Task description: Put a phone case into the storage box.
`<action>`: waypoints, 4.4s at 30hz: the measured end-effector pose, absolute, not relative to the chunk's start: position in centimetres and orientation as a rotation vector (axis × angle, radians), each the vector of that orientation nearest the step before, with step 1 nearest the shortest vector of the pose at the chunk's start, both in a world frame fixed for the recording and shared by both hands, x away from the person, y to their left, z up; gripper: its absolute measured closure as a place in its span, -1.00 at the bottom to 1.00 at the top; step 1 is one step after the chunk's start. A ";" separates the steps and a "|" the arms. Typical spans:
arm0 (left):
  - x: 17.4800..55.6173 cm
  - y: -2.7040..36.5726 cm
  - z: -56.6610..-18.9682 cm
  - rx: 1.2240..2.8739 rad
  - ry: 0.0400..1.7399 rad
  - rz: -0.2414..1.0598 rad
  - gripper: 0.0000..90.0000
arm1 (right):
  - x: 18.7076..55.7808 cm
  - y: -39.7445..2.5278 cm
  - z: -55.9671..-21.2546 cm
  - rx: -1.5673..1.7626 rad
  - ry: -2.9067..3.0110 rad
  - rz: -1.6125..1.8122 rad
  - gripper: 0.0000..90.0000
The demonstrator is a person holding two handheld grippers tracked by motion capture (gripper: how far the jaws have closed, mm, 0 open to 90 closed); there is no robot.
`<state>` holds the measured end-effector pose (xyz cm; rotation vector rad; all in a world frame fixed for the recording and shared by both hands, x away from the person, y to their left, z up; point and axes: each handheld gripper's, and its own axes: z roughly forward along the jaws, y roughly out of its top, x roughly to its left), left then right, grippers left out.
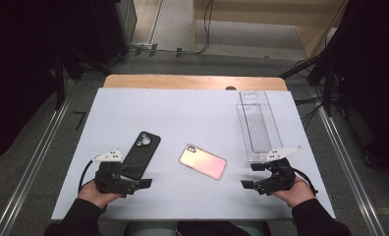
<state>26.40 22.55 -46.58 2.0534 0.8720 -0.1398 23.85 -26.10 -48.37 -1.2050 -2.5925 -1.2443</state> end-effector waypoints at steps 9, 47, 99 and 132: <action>26.5 22.6 -46.6 2.051 0.878 -0.144 -0.43 | 23.9 -25.9 -48.4 -1.195 -2.602 -1.243 -0.65; 26.5 22.7 -46.5 2.044 0.900 -0.146 -0.43 | 26.6 -21.8 -45.5 -1.104 -2.553 -1.438 -0.65; 26.6 22.9 -46.5 2.039 0.898 -0.145 -0.43 | 34.2 -14.1 -45.4 -0.841 -2.688 -1.313 -0.90; 26.5 23.0 -46.4 2.039 0.903 -0.140 -0.43 | 33.7 -13.7 -49.4 -0.877 -2.729 -1.135 -0.90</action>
